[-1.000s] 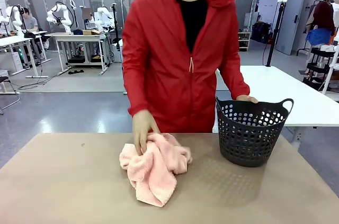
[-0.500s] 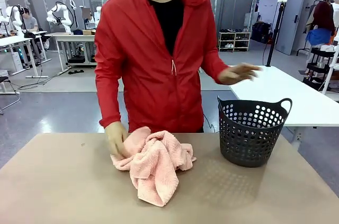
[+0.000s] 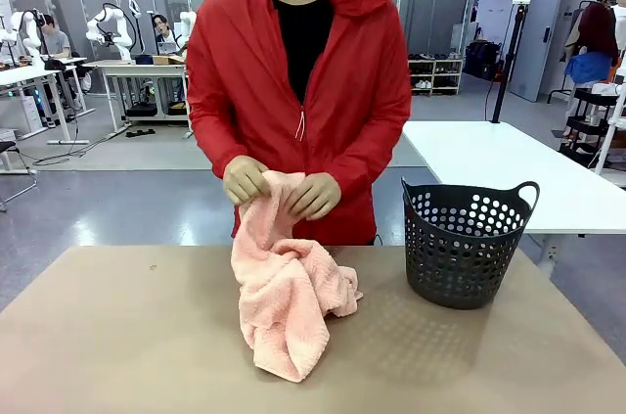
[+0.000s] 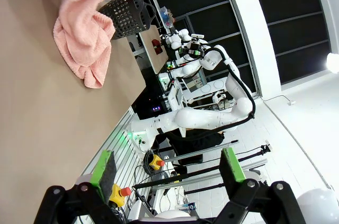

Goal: Fold the towel.
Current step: Grab the top end of the 100 cm Hotel Towel extended by the human.

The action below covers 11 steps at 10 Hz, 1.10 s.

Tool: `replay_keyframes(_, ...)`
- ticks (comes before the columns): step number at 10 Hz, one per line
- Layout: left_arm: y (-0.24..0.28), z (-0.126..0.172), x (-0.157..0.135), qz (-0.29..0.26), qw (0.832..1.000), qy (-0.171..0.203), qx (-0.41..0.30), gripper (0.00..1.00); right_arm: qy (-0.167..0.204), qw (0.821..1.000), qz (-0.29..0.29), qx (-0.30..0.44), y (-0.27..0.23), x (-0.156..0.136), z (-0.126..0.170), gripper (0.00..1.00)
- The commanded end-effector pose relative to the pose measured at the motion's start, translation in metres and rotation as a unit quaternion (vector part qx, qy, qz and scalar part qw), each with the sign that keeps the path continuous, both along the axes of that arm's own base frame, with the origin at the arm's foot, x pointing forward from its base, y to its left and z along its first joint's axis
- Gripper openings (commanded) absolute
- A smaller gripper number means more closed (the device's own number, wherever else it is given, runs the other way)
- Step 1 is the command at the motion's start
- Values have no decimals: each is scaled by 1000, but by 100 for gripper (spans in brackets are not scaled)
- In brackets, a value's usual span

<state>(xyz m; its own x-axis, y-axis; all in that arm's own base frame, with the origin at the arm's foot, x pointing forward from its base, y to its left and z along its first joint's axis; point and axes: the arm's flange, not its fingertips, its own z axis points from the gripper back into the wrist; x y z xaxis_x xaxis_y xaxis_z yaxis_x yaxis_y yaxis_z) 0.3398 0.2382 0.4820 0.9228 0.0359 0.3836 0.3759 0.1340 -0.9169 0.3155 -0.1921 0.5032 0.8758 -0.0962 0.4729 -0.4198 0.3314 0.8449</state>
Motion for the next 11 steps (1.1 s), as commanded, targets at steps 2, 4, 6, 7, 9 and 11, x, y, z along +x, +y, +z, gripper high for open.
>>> replay_keyframes(2,1,-1,-1,-5,1000,-1,-3,100,-12,1000,3,7,0,0,0,100)
replay_keyframes(4,1,-1,-1,-5,1000,-1,-3,100,-12,1000,3,7,0,0,0,100)
replay_keyframes(6,1,-1,-1,-5,1000,-1,-3,100,-12,1000,3,7,0,0,0,100)
replay_keyframes(7,1,-1,-1,-5,1000,-1,-3,100,-12,1000,3,7,0,0,0,100)
replay_keyframes(9,1,-1,-1,-5,1000,-1,-3,100,-12,1000,3,7,0,0,0,100)
replay_keyframes(11,1,-1,-1,-5,1000,-1,-3,100,-12,1000,3,7,0,0,0,100)
